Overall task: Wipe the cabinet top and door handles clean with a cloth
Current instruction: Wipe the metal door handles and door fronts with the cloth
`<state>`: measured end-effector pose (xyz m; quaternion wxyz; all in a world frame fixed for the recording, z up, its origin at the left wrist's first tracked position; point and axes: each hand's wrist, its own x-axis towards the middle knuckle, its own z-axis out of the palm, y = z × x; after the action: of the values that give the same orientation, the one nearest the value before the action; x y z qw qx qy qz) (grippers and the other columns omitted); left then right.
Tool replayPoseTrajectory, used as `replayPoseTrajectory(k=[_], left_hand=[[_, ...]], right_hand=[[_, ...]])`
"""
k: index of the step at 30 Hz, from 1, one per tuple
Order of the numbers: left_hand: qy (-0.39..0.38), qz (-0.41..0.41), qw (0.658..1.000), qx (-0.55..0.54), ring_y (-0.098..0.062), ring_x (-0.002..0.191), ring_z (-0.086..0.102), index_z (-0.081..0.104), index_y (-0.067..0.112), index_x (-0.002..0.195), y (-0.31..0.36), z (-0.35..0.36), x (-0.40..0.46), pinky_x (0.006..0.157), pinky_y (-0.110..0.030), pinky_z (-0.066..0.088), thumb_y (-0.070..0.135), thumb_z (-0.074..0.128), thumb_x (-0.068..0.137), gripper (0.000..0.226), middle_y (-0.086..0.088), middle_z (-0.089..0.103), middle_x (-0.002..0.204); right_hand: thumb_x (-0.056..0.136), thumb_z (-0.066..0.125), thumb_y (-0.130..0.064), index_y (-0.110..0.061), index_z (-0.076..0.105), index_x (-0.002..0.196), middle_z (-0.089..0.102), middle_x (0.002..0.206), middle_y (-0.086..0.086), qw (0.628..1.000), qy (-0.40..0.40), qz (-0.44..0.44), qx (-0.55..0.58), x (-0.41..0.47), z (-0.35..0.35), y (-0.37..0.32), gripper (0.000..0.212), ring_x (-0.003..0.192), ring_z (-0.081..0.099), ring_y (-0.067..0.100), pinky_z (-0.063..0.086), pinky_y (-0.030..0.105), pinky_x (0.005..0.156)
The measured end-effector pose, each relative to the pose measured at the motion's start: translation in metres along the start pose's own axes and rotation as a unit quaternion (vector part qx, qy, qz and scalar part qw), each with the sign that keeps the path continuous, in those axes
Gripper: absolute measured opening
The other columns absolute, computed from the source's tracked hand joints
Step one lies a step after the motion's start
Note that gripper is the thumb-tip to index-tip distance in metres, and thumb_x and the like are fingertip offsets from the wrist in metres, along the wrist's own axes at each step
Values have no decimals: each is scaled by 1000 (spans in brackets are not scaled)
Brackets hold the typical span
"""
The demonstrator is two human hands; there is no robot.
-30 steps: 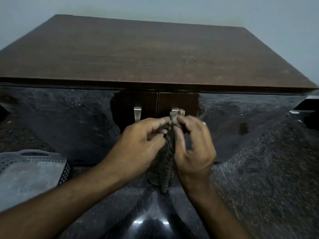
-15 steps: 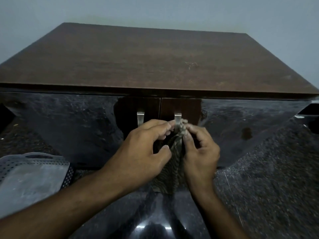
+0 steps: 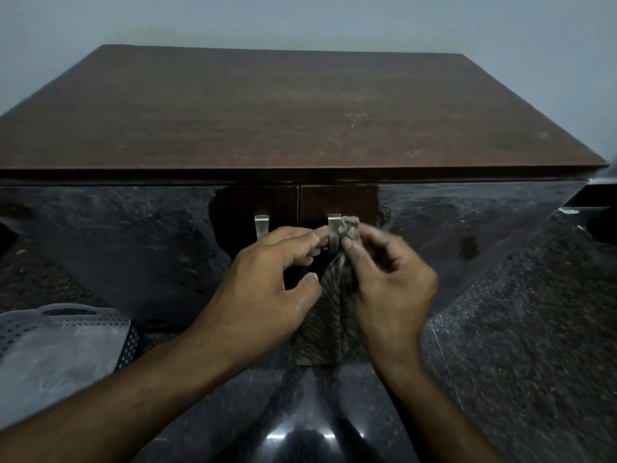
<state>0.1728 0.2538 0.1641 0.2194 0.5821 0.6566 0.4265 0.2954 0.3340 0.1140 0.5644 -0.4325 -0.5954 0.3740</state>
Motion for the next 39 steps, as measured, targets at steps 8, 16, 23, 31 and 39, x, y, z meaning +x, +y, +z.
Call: replayPoseTrajectory(k=[8, 16, 23, 31, 39], left_hand=[[10, 8, 1000, -10, 3, 113, 57, 59, 19, 135, -3, 0, 1, 96, -13, 46, 1, 64, 88, 51, 16, 61, 121], [16, 12, 1000, -5, 2, 110, 59, 58, 21, 136, -6, 4, 3, 96, -13, 47, 5, 62, 89, 50, 17, 62, 119], [6, 12, 1000, -6, 0, 112, 58, 57, 20, 138, -7, 3, 3, 97, -17, 48, 11, 62, 89, 50, 17, 60, 120], [-3, 4, 1000, -11, -1, 115, 56, 55, 20, 139, -9, 3, 2, 99, -18, 47, 15, 61, 87, 53, 18, 58, 123], [2, -11, 999, -45, 0, 115, 57, 57, 21, 138, -10, 3, 4, 100, -18, 47, 9, 61, 83, 56, 18, 59, 121]], right_hand=[[89, 69, 3, -6, 77, 103, 69, 95, -2, 994, -33, -84, -68, -11, 0, 12, 18, 90, 65, 0, 48, 7, 78], [87, 73, 0, -11, 79, 100, 72, 91, -4, 993, -11, -95, -66, -1, 1, 5, 18, 86, 69, 7, 53, 15, 77], [88, 71, 2, -9, 79, 99, 67, 86, 0, 974, -38, -165, -150, 2, -1, 11, 17, 80, 62, 6, 51, 14, 74], [87, 73, 1, -11, 79, 101, 66, 85, -2, 966, -79, -175, -173, -1, -10, 16, 19, 78, 60, 3, 46, 9, 73], [91, 70, 5, 1, 75, 107, 69, 97, 10, 962, 11, -242, -123, 3, -12, -13, 17, 93, 65, 12, 49, 15, 86]])
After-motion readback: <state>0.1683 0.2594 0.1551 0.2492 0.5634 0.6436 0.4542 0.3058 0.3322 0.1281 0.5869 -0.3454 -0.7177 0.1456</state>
